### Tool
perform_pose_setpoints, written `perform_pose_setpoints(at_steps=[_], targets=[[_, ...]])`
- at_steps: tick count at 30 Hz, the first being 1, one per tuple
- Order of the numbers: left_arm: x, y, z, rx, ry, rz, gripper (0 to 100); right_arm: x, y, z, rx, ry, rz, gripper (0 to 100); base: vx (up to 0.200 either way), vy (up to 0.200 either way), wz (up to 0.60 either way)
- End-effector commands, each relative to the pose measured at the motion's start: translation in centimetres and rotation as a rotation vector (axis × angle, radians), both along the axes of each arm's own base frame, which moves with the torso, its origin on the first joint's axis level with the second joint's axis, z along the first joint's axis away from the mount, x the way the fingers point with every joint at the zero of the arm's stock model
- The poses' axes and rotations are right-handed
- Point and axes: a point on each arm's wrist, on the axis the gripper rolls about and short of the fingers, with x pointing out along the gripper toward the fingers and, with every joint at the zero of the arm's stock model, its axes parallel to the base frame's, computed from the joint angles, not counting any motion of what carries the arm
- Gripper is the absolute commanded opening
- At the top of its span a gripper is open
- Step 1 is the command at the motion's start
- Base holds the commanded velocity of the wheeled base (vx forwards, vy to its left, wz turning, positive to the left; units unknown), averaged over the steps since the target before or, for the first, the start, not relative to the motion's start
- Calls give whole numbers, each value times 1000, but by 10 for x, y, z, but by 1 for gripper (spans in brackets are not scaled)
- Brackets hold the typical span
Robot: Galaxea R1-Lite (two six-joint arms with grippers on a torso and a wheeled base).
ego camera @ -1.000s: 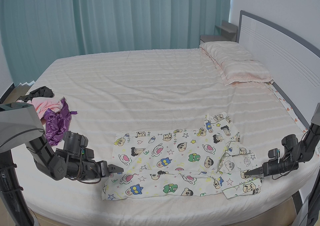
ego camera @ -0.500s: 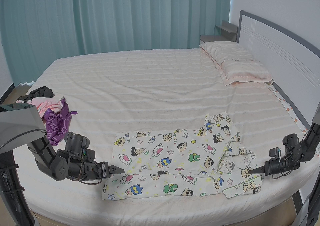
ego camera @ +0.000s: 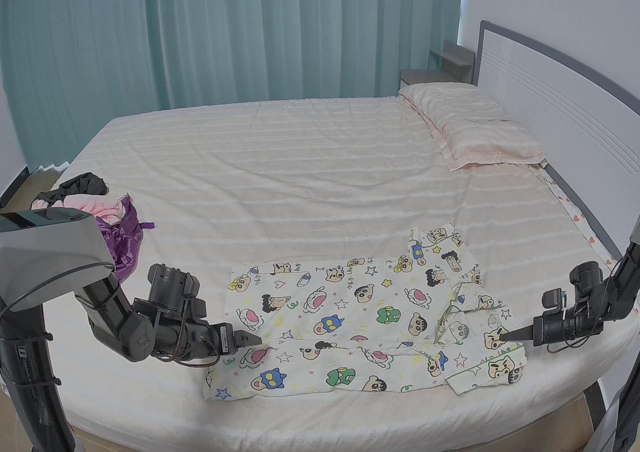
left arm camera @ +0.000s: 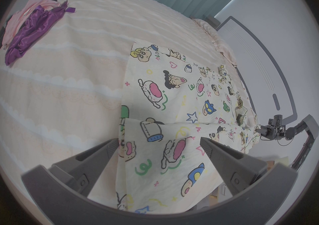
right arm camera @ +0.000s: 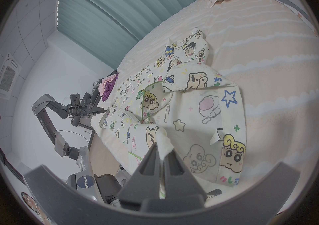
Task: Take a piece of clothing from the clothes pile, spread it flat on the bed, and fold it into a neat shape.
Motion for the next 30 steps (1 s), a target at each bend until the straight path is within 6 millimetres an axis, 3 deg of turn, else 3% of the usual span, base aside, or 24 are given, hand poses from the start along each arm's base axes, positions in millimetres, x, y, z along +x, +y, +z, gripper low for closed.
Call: perform_pose_setpoints(at_steps=[1, 11, 25, 26, 30], targets=[[1, -1, -7, 5, 14, -3, 0, 0, 0, 0, -1, -1, 1, 0, 0, 0, 0], [-7, 8, -2, 0, 28, 34, 0, -1, 0, 3, -5, -12, 1, 0, 0, 0, 0], [-2, 17, -2, 33, 6, 85, 0, -3, 1, 5, -13, -12, 1, 0, 0, 0, 0], [-2, 17, -2, 31, 5, 86, 100, -3, 1, 5, -13, -14, 1, 0, 0, 0, 0], [1, 17, -4, 28, 9, 91, 100, -3, 1, 5, -14, -15, 1, 0, 0, 0, 0]])
